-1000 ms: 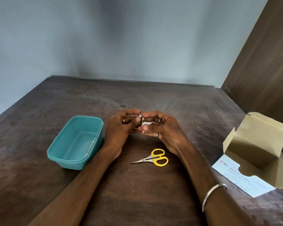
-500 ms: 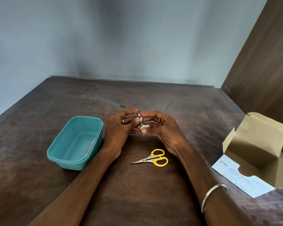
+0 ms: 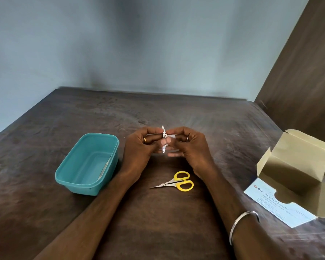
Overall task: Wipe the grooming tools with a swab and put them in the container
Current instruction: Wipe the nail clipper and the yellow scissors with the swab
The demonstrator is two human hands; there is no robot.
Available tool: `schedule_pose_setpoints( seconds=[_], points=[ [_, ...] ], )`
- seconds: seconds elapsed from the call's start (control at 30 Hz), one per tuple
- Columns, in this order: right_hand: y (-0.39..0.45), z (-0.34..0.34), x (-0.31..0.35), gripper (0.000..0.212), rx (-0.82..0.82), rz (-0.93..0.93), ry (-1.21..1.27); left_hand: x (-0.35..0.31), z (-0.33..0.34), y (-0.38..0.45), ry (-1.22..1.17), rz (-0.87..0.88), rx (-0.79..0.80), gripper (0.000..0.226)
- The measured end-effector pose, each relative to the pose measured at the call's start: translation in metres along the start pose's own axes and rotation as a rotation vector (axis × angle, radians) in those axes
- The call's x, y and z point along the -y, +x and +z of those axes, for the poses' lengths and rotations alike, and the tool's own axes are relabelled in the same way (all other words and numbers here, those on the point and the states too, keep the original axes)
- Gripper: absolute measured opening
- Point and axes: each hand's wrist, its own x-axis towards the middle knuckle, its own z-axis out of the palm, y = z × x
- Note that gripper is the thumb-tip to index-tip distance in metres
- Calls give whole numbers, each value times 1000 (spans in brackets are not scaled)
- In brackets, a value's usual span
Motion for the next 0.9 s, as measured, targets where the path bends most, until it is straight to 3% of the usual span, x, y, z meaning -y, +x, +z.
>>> schedule_pose_setpoints(
  seconds=[0.37,0.53,0.63,0.9],
  points=[
    [4,-1,-5,8,-6,-57,-89,1,0,1,32,21,-36,27],
    [6,-5,-1,12,-91,-89,-17,1,-1,1,272,102,-98,36],
    [7,-9,-3,7,-103,-155,-107,0,0,-2,439,173,-90,42],
    [7,-8,-8,15,-54,-295,-327,-3,1,-4,549,227,-57,50]
  ],
)
